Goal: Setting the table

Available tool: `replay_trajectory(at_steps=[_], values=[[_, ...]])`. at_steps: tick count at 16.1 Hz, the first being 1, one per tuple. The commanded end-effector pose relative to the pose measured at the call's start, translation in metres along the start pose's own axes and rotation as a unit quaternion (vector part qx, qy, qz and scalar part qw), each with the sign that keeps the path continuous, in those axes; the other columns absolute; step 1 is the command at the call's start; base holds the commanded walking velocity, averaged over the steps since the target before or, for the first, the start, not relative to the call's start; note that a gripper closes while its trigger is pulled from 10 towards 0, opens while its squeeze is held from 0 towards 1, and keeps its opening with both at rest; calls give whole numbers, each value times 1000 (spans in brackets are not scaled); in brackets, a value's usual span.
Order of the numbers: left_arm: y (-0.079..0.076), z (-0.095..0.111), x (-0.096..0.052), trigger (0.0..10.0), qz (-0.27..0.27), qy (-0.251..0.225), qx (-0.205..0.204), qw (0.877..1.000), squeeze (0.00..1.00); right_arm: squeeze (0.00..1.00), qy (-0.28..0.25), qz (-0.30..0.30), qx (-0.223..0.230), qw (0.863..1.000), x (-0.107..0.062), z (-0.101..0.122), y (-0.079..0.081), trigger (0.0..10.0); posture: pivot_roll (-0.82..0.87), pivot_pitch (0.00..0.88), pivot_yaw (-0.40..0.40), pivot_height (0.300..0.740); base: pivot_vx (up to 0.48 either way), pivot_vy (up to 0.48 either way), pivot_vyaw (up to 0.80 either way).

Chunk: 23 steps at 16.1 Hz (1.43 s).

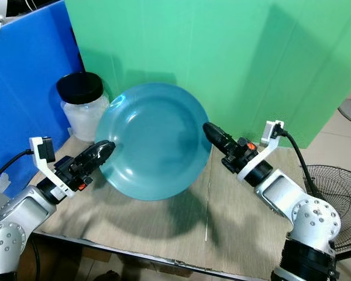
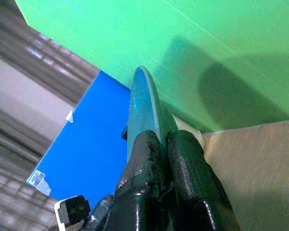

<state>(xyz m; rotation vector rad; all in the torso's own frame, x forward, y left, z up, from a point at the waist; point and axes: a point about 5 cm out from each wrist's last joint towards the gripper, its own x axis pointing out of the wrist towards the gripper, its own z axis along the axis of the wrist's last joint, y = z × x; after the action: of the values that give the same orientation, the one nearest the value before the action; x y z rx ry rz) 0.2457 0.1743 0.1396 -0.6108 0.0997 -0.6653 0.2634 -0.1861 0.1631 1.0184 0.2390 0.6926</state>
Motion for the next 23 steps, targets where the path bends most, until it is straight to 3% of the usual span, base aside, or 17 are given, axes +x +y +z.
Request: replay_trajectory(at_steps=[1, 3, 7, 11, 12, 13, 14, 15, 16, 17, 23], values=[[-3, 4, -5, 10000, -12, -6, -5, 1000, 1000, 0, -15, 28, -9, 999, -1, 7, 10, 0, 69, 0, -1, 740, 0, 0, 0], [-6, 8, -9, 10000, -19, -12, 0, 1000, 1000, 0, -19, 17, -12, 1000, -3, 9, 8, 0, 70, 0, -1, 740, 0, 0, 0], [6, 18, -24, 10000, 14, -28, 18, 999, 1000, 0, -28, 12, -8, 1000, -3, 12, 6, 0, 78, 0, -8, 740, 0, 0, 0], [6, 15, -20, 10000, 8, -30, 6, 1000, 988, 0, -25, 20, -6, 999, -1, 12, 9, 0, 78, 0, -9, 740, 0, 0, 0], [3, 12, -15, 10000, -5, -25, -1, 1000, 812, 0, -21, 25, -6, 999, 0, 10, 10, 0, 80, 0, -11, 740, 0, 0, 0], [2, 5, -7, 10000, -14, -13, -12, 1000, 82, 0, -19, 36, -1, 999, 1, 7, 12, 0, 82, 0, -11, 740, 0, 0, 0], [2, -1, -2, 10000, -19, -2, -22, 1000, 0, 0, -20, 48, 4, 999, 2, 6, 15, 0, 78, 0, -5, 740, 0, 0, 0], [6, -1, 1, 4824, -11, -7, -29, 999, 0, 0, -20, 54, 6, 998, 2, 4, 17, 0, 76, 0, -3, 740, 0, 0, 0], [7, -1, 2, 4824, -7, -12, -32, 999, 0, 0, -20, 56, 6, 998, 2, 4, 17, 0, 74, 0, 0, 740, 0, 0, 0], [5, 8, 4, 0, -21, -43, -48, 998, 0, 0, -18, 60, 6, 998, 1, 2, 18, 0, 72, 0, 4, 740, 0, 0, 0], [2, 13, 5, 0, -37, -55, -66, 996, 0, 0, -13, 61, -8, 998, 4, 1, 20, 0, 78, 0, 2, 740, 0, 0, 0]])
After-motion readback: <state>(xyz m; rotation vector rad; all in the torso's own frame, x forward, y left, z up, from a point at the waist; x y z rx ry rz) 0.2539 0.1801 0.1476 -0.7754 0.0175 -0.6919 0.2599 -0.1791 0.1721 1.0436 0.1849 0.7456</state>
